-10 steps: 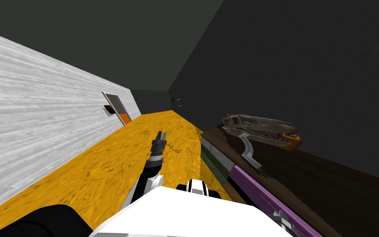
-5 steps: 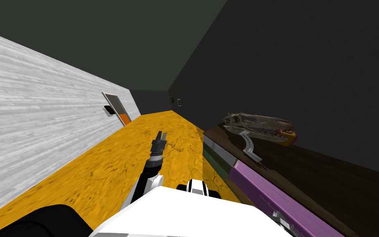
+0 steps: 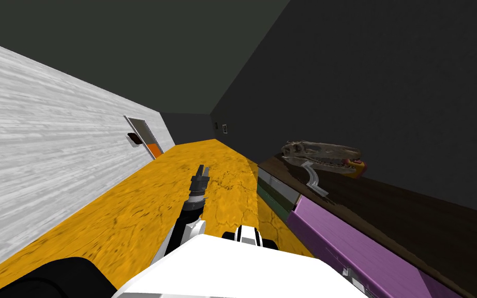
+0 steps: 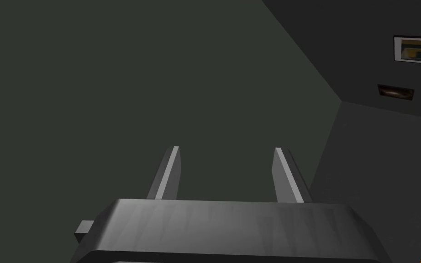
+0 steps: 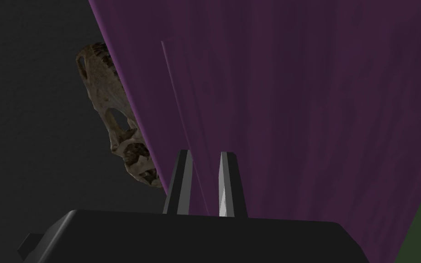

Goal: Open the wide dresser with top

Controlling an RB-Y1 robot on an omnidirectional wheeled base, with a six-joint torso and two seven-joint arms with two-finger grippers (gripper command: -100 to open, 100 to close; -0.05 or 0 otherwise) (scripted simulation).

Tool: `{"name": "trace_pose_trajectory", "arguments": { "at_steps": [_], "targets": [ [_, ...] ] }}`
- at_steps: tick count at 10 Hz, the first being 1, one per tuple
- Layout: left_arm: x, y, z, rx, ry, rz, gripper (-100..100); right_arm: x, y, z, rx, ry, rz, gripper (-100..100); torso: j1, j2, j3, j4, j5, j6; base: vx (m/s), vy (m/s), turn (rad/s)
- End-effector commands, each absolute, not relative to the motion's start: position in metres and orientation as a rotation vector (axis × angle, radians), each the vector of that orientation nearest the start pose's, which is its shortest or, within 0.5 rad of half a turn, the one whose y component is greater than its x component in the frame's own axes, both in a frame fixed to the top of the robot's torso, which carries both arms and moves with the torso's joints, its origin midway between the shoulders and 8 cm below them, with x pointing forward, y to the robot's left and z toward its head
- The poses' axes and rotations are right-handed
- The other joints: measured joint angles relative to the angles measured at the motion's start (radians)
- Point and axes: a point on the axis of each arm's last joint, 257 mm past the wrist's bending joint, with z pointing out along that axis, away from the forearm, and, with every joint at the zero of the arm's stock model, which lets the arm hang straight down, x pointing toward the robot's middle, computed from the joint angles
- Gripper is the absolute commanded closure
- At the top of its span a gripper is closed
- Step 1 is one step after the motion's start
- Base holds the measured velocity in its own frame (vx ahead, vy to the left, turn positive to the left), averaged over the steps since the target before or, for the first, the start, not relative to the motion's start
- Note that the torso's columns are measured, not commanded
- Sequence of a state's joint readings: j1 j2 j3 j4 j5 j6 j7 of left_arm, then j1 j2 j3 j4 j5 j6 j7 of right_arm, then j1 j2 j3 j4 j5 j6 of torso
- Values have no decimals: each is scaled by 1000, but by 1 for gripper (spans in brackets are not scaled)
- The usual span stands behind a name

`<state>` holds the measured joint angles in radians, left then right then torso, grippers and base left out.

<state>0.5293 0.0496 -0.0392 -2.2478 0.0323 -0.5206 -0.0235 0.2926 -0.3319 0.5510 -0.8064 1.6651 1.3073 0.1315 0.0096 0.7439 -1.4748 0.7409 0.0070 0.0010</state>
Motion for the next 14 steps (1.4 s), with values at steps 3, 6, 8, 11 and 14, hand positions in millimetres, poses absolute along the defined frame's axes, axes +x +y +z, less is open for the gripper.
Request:
{"name": "trace_pose_trajectory", "arguments": {
  "at_steps": [3, 6, 8, 11, 14],
  "targets": [
    [346, 270, 3, -672, 667, -1322, 0, 189, -495, -439, -456, 1875, -1593, -100, -5, -5, -2, 0, 0, 0, -72, 118, -33],
    [346, 270, 3, -672, 667, -1322, 0, 196, -522, -426, -455, 1878, -1586, -100, -11, -8, -3, -3, -7, -1, 4, 69, -18],
    [346, 270, 3, -672, 667, -1322, 0, 201, -539, -417, -463, 1880, -1582, -100, -9, -5, 0, -3, -7, -1, -15, 81, -21],
    [346, 270, 3, -672, 667, -1322, 0, 206, -545, -411, -462, 1876, -1572, -100, -10, -6, -1, -2, -6, -1, -10, 47, -9],
    [346, 270, 3, -672, 667, -1322, 0, 214, -559, -400, -471, 1872, -1558, -100, -1, -3, -1, 0, 0, -2, -12, 54, -16]
  ]
}}
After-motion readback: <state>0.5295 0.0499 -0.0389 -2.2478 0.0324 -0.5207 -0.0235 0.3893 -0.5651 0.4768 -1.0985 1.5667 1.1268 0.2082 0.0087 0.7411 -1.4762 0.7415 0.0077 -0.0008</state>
